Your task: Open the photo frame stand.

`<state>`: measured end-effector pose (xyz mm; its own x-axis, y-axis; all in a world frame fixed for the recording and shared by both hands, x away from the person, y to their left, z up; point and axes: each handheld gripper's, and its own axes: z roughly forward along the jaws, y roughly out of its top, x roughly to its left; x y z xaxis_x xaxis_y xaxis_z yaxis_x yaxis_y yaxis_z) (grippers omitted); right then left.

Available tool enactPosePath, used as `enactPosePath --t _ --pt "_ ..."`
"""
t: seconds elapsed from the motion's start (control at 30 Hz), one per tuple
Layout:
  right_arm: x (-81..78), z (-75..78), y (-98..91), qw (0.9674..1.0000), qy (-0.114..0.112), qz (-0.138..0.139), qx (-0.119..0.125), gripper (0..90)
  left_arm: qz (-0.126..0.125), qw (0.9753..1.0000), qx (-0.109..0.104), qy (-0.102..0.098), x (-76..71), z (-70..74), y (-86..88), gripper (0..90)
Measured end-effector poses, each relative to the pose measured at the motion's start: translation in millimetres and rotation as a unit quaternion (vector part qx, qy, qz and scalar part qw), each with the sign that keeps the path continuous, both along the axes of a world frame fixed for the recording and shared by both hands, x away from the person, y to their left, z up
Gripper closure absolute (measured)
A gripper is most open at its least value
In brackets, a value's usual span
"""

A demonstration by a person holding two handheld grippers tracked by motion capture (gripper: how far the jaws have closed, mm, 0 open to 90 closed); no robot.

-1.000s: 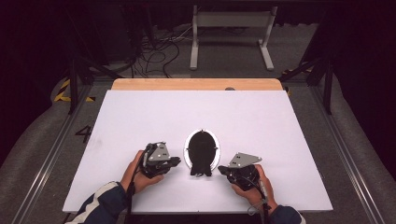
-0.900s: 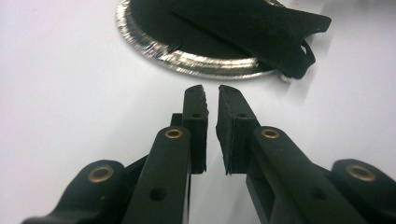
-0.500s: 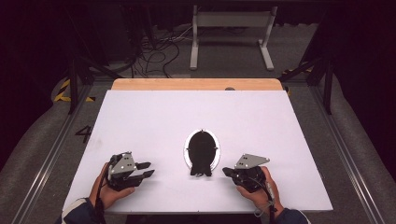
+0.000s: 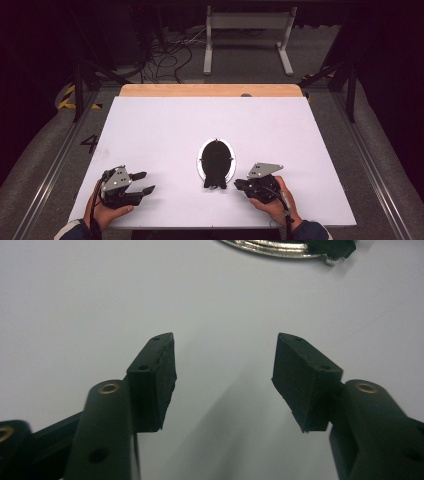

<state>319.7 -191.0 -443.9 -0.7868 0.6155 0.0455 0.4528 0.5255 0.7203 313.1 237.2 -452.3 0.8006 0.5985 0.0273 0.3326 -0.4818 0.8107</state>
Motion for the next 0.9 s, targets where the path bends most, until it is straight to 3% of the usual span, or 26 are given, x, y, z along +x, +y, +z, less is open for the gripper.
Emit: enactPosePath --t 0.2,0.47,0.6,0.9 --pt "1.7 -1.6 9.6 0.9997 0.017 0.01 -0.013 81.0 0.008 0.9999 0.011 0.008 3.0 -4.1 -1.1 29.2" --pt "3.1 -2.1 16.9 0.9987 0.037 0.023 -0.025 79.3 0.014 0.9998 0.008 0.012 1.8 -5.8 1.3 26.2" --pt "4.0 -2.4 22.0 0.9976 0.048 0.032 -0.038 76.9 0.015 0.9996 0.017 0.018 1.0 -8.1 -0.1 25.1" --pt "7.4 -1.4 30.8 0.9962 0.052 0.035 -0.06 73.2 0.023 0.9991 0.022 0.029 1.7 -12.6 2.1 23.0"
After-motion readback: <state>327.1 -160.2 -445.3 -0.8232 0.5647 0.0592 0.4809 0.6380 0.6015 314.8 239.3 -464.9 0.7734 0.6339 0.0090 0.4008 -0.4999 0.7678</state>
